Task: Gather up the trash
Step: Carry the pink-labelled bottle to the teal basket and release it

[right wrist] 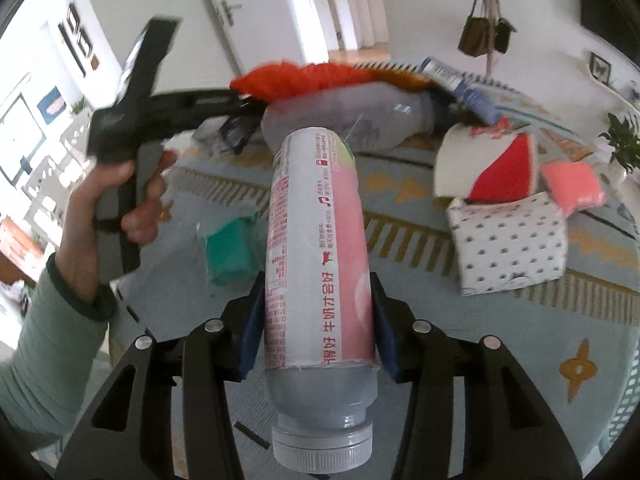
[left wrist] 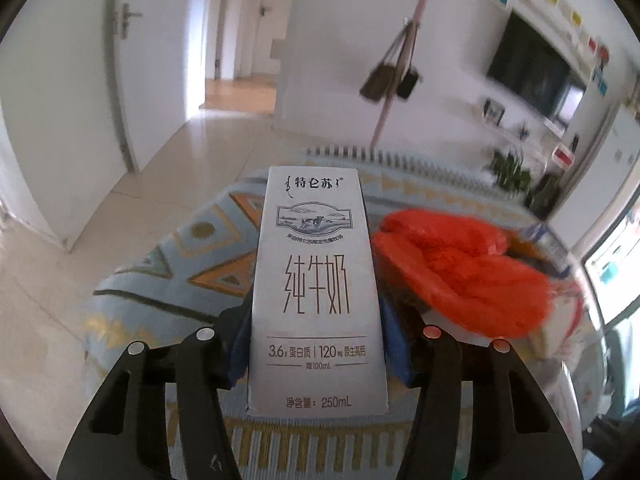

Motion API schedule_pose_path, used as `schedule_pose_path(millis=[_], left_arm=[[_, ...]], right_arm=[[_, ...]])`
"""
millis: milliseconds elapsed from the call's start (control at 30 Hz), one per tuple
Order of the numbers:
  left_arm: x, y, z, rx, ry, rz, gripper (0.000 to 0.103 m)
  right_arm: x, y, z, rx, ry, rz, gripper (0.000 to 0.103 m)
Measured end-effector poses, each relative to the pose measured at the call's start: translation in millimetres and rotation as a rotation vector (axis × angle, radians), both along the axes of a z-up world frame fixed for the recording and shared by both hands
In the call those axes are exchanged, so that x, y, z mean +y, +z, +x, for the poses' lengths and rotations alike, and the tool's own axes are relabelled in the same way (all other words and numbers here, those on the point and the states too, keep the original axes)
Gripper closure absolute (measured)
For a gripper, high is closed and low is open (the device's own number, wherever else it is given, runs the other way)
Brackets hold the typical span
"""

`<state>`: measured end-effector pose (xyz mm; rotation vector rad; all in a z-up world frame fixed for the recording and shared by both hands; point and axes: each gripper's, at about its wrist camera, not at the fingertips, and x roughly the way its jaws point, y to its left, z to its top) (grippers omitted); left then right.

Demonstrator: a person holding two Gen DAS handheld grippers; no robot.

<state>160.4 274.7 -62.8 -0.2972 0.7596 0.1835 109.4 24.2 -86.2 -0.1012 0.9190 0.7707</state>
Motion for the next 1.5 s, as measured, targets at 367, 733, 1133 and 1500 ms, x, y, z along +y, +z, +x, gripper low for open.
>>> schedule_pose_path(millis=[367, 733, 1133, 1500], left_arm=[[-75.1, 93.4, -47.7, -0.246, -0.123, 0.026, 0.05], [-226.9, 99.7, -13.1, -0.254, -0.385, 0.014, 0.05], [-384.7, 49.5, 41.9, -0.145, -0.648, -0.043, 0.05], [-460.5, -36.1, 81.3, 0.095, -0.795, -0.113, 0.049]], right_arm=[[-62.9, 44.2, 8.5, -0.091, -0.143, 0.114, 0.059], [-190.1, 58.9, 20.4, -0.176, -0.454, 0.121, 0.058], [-329.3, 19.7, 30.3, -0.129, -0.801, 0.097, 0.058], [-377.2, -60.9, 57.7, 0.123, -1.0, -0.002, 0.058]])
